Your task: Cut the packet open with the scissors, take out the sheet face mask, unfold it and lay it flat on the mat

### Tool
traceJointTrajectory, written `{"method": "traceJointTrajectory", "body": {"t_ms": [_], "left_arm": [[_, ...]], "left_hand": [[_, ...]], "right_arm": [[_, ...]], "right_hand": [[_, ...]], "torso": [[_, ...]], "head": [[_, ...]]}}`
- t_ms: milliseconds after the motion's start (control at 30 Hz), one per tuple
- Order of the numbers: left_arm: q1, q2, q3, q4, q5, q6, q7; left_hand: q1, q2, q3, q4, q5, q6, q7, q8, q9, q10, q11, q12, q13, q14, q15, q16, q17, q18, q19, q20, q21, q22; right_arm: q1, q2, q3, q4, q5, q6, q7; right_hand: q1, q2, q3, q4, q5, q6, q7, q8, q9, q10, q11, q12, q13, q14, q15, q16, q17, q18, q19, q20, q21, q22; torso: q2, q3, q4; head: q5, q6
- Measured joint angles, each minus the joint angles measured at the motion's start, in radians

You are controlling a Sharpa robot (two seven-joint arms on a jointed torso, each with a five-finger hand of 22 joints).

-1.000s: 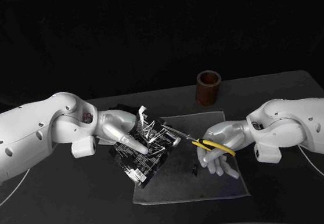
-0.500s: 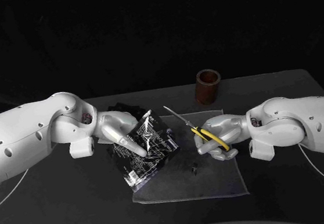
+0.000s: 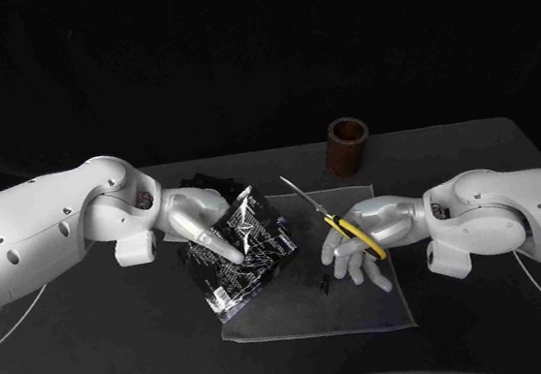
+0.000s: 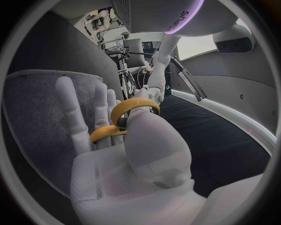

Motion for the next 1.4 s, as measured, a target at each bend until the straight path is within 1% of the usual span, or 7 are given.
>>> {"method": "traceJointTrajectory", "body": {"t_ms": [267, 500, 700, 1133, 1200, 1333, 1400], "left_arm": [[0.0, -0.006, 0.0, -0.008, 0.0, -0.002, 0.001], [0.0, -0.007, 0.001, -0.011, 0.0, -0.004, 0.002], [0.0, -0.009, 0.002, -0.009, 0.001, -0.005, 0.004], [0.0, -0.01, 0.003, -0.011, 0.014, -0.007, 0.01], [0.0, -0.011, 0.003, -0.013, 0.016, -0.007, 0.011], [0.0, -0.012, 0.003, -0.016, 0.019, -0.008, 0.011], [0.0, -0.013, 0.003, -0.017, 0.021, -0.008, 0.011]], "left_hand": [[0.0, 0.0, 0.0, 0.0, 0.0, 0.0, 0.0, 0.0, 0.0, 0.0, 0.0, 0.0, 0.0, -0.001, 0.001, 0.0, 0.002, -0.004, 0.0, 0.0, 0.0, 0.0], [0.001, 0.001, 0.0, 0.0, -0.004, 0.0, 0.0, -0.001, 0.0, 0.0, 0.0, 0.0, 0.0, 0.001, -0.001, 0.0, 0.002, -0.007, 0.0, 0.0, 0.0, 0.0], [0.002, 0.002, 0.0, 0.0, -0.001, 0.0, 0.0, -0.002, 0.0, 0.0, 0.0, -0.001, 0.0, 0.001, -0.001, 0.0, 0.003, -0.007, 0.0, 0.0, 0.0, 0.001], [0.002, 0.002, 0.0, 0.0, -0.001, 0.001, -0.001, -0.003, 0.0, 0.0, 0.0, -0.001, 0.0, 0.003, 0.001, 0.0, 0.003, -0.008, 0.0, 0.0, 0.0, 0.001], [0.002, 0.002, 0.0, 0.0, -0.001, 0.002, -0.002, -0.002, 0.0, 0.0, 0.0, -0.001, 0.0, 0.003, 0.001, 0.0, 0.003, -0.006, 0.0, 0.0, 0.0, 0.001], [0.002, 0.002, 0.0, 0.0, -0.001, 0.002, -0.002, -0.001, 0.0, 0.0, 0.0, -0.001, 0.0, 0.003, 0.001, 0.0, 0.003, -0.006, 0.0, 0.0, 0.0, 0.001], [0.002, 0.002, 0.0, 0.0, -0.001, 0.002, -0.002, -0.001, 0.0, 0.0, 0.0, -0.001, 0.0, 0.002, 0.001, 0.0, 0.004, -0.006, 0.0, 0.0, 0.0, 0.001]], "right_arm": [[-0.022, -0.056, -0.007, 0.072, -0.002, -0.002, -0.007], [-0.039, -0.067, -0.011, 0.095, -0.004, 0.009, -0.028], [-0.045, -0.062, -0.013, 0.092, -0.002, 0.029, -0.041], [-0.055, -0.042, -0.016, 0.076, 0.004, 0.065, -0.056], [-0.055, -0.04, -0.016, 0.075, 0.005, 0.065, -0.056], [-0.056, -0.038, -0.016, 0.075, 0.018, 0.043, -0.045], [-0.056, -0.038, -0.016, 0.074, 0.03, 0.015, -0.037]], "right_hand": [[-0.056, -0.064, 0.001, -0.01, 0.0, -0.156, -0.006, -0.124, -0.045, -0.137, 0.06, -0.132, -0.106, -0.161, 0.065, -0.16, -0.115, 0.0, -0.001, 0.035, -0.056, -0.044], [-0.074, -0.265, 0.207, 0.118, 0.0, -0.348, 0.008, -0.204, -0.15, -0.334, 0.113, -0.156, -0.17, -0.446, 0.12, -0.218, -0.252, 0.088, -0.032, 0.094, -0.073, -0.068], [-0.085, -0.32, 0.255, 0.128, 0.001, -0.4, 0.003, -0.204, -0.179, -0.39, 0.117, -0.155, -0.176, -0.549, 0.124, -0.224, -0.319, 0.151, -0.037, 0.099, -0.073, -0.075], [-0.017, -0.398, 0.247, 0.132, 0.004, -0.41, 0.003, -0.274, -0.302, -0.411, 0.053, -0.103, -0.174, -0.468, 0.113, -0.198, -0.324, 0.16, -0.044, 0.091, -0.07, -0.098], [-0.017, -0.398, 0.25, 0.128, 0.004, -0.41, 0.003, -0.235, -0.269, -0.365, 0.051, -0.063, -0.167, -0.4, 0.082, -0.172, -0.303, 0.159, -0.031, 0.078, -0.07, -0.102], [0.097, -0.329, 0.428, 0.104, 0.003, -0.388, -0.016, 0.193, 0.023, -0.295, 0.035, 0.086, -0.126, -0.307, 0.048, -0.044, -0.26, 0.142, 0.013, 0.022, -0.07, -0.112], [0.14, -0.31, 0.475, 0.085, 0.003, -0.249, -0.029, 0.273, 0.04, -0.16, -0.012, 0.115, -0.119, -0.172, -0.001, -0.001, -0.241, 0.133, 0.037, -0.004, -0.07, -0.115]], "torso": [[-0.001, -0.0001, -0.001], [-0.001, 0.0002, -0.0002], [0.0, 0.0002, 0.0017], [0.001, -0.0001, 0.0017], [0.001, 0.0002, 0.0017], [0.0, 0.0008, 0.0017], [0.0, 0.0008, 0.0014]], "head": [[-0.002, 0.0], [-0.005, 0.002], [-0.005, 0.001], [-0.006, -0.006], [-0.007, -0.006], [-0.009, -0.005], [-0.009, -0.004]]}}
